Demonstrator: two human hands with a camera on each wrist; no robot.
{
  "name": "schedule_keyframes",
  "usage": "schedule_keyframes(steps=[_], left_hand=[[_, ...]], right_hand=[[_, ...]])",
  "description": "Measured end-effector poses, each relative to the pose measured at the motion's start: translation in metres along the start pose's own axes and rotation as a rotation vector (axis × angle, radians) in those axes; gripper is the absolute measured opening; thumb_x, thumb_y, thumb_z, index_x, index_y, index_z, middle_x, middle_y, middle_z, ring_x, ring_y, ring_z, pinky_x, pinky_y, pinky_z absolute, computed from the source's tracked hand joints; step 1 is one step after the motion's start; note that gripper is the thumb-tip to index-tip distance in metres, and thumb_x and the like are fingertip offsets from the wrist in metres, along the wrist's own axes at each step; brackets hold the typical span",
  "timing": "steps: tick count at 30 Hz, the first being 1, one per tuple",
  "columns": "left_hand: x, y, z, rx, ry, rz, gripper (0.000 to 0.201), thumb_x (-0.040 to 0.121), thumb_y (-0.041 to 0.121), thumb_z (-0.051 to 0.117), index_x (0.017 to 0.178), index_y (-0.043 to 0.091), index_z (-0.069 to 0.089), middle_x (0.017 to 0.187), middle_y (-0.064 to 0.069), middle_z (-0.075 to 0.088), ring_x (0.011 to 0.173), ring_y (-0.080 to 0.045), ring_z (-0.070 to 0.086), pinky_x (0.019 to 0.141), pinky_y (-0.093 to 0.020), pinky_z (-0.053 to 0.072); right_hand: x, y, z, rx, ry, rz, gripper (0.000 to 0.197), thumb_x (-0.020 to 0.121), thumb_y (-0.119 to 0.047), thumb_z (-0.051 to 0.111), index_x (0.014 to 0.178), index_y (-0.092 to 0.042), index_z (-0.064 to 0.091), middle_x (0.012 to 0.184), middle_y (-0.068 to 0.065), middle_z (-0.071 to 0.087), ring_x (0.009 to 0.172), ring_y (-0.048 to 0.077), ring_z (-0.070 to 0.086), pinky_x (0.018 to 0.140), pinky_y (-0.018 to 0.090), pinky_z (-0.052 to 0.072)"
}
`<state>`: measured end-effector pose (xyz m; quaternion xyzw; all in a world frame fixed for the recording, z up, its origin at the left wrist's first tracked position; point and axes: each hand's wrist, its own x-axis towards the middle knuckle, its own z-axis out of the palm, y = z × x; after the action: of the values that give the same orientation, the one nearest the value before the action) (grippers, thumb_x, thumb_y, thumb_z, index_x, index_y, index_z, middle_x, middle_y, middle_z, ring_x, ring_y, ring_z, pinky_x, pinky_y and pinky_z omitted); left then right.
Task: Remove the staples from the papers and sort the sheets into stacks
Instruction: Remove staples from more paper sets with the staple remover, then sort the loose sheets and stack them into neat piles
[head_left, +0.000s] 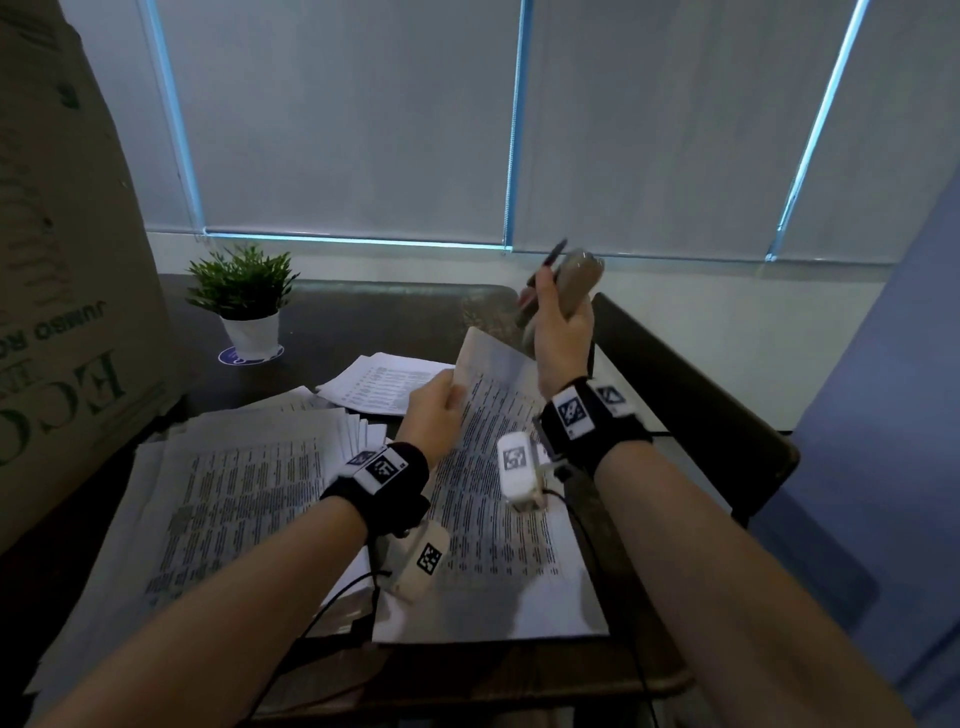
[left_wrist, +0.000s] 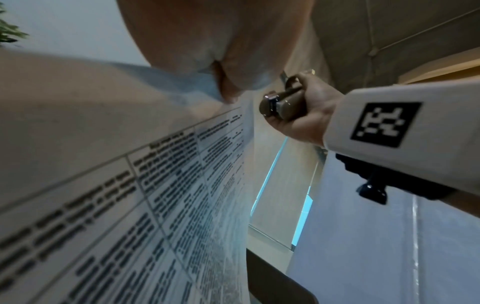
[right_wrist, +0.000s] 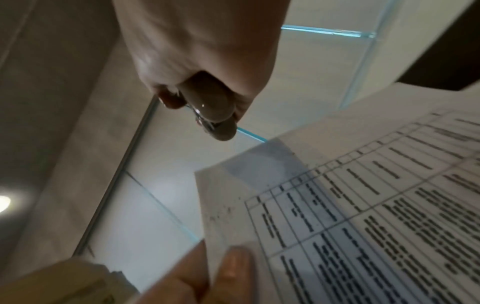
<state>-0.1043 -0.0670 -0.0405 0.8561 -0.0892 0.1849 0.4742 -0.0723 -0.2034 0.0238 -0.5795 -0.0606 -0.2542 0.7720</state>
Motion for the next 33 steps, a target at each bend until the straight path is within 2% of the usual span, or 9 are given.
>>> schedule_keyframes(steps=[4, 7, 10, 14, 17, 22, 24, 28, 33], left_hand=[[-0.003, 0.025, -0.001, -0.039, -0.014, 0.089, 0.019, 0.1, 0.014, 0.036, 0.097, 0.006, 0.053, 0.085, -0.006, 0.059, 0.076, -0.02, 0.054, 0.062, -0.03, 0.043], [-0.004, 0.037, -0.003, -0.019, -0.004, 0.134, 0.02, 0.1, 0.014, 0.037, 0.097, 0.002, 0.053, 0.085, -0.01, 0.06, 0.073, -0.024, 0.056, 0.062, -0.032, 0.044], [-0.003, 0.046, -0.003, 0.013, 0.006, 0.171, 0.021, 0.099, 0.011, 0.037, 0.103, -0.003, 0.053, 0.095, -0.017, 0.063, 0.085, -0.031, 0.058, 0.071, -0.036, 0.046], [-0.007, 0.057, -0.005, -0.016, -0.017, 0.192, 0.035, 0.1, 0.012, 0.038, 0.134, 0.01, 0.044, 0.118, -0.015, 0.063, 0.103, -0.026, 0.06, 0.081, -0.03, 0.046], [-0.008, 0.06, -0.008, -0.027, -0.045, 0.216, 0.046, 0.1, 0.013, 0.038, 0.146, 0.018, 0.033, 0.128, -0.014, 0.058, 0.114, -0.025, 0.057, 0.089, -0.029, 0.046], [-0.004, 0.061, -0.011, -0.129, -0.089, 0.229, 0.042, 0.098, 0.008, 0.041, 0.139, 0.014, 0.042, 0.126, -0.005, 0.059, 0.117, -0.018, 0.054, 0.092, -0.027, 0.043], [0.0, 0.061, -0.011, -0.16, -0.051, 0.223, 0.036, 0.096, 0.006, 0.043, 0.131, 0.011, 0.049, 0.118, -0.004, 0.062, 0.111, -0.019, 0.057, 0.089, -0.028, 0.046], [-0.001, 0.061, -0.005, -0.155, 0.027, 0.232, 0.033, 0.095, 0.004, 0.043, 0.126, 0.01, 0.054, 0.109, -0.001, 0.063, 0.1, -0.013, 0.057, 0.074, -0.017, 0.042], [-0.005, 0.058, -0.002, -0.118, 0.063, 0.249, 0.033, 0.094, 0.002, 0.043, 0.125, 0.007, 0.054, 0.11, -0.008, 0.065, 0.099, -0.02, 0.06, 0.078, -0.025, 0.043]], right_hand=[[0.01, -0.026, 0.011, -0.109, -0.103, -0.062, 0.017, 0.094, -0.035, 0.062, 0.101, -0.019, 0.06, 0.087, 0.001, 0.066, 0.076, 0.008, 0.062, 0.065, 0.015, 0.049], [0.01, -0.026, 0.015, -0.151, -0.121, -0.08, 0.022, 0.092, -0.038, 0.065, 0.094, -0.016, 0.065, 0.081, 0.006, 0.069, 0.075, 0.017, 0.065, 0.076, 0.035, 0.058], [0.007, -0.035, 0.019, -0.158, -0.108, -0.118, 0.028, 0.093, -0.036, 0.064, 0.085, -0.01, 0.067, 0.07, 0.01, 0.067, 0.065, 0.023, 0.064, 0.071, 0.04, 0.056], [0.005, -0.043, 0.022, -0.199, -0.107, -0.19, 0.032, 0.092, -0.037, 0.063, 0.073, -0.011, 0.064, 0.062, 0.013, 0.064, 0.057, 0.027, 0.062, 0.066, 0.045, 0.057], [0.002, -0.046, 0.022, -0.222, -0.085, -0.206, 0.036, 0.094, -0.035, 0.063, 0.07, -0.009, 0.061, 0.057, 0.012, 0.061, 0.049, 0.023, 0.059, 0.058, 0.039, 0.055], [-0.004, -0.045, 0.022, -0.174, -0.066, -0.226, 0.035, 0.095, -0.033, 0.062, 0.069, -0.009, 0.059, 0.055, 0.009, 0.058, 0.044, 0.017, 0.056, 0.051, 0.029, 0.051], [-0.006, -0.044, 0.023, -0.159, -0.039, -0.234, 0.033, 0.095, -0.031, 0.063, 0.069, -0.011, 0.059, 0.054, 0.007, 0.058, 0.043, 0.014, 0.056, 0.049, 0.027, 0.05], [-0.008, -0.04, 0.026, -0.147, -0.005, -0.302, 0.032, 0.096, -0.028, 0.063, 0.067, -0.015, 0.057, 0.051, 0.001, 0.056, 0.041, 0.015, 0.055, 0.047, 0.026, 0.048], [-0.01, -0.031, 0.028, -0.136, 0.015, -0.305, 0.033, 0.095, -0.028, 0.063, 0.066, -0.015, 0.055, 0.049, -0.001, 0.054, 0.041, 0.015, 0.053, 0.044, 0.024, 0.046]])
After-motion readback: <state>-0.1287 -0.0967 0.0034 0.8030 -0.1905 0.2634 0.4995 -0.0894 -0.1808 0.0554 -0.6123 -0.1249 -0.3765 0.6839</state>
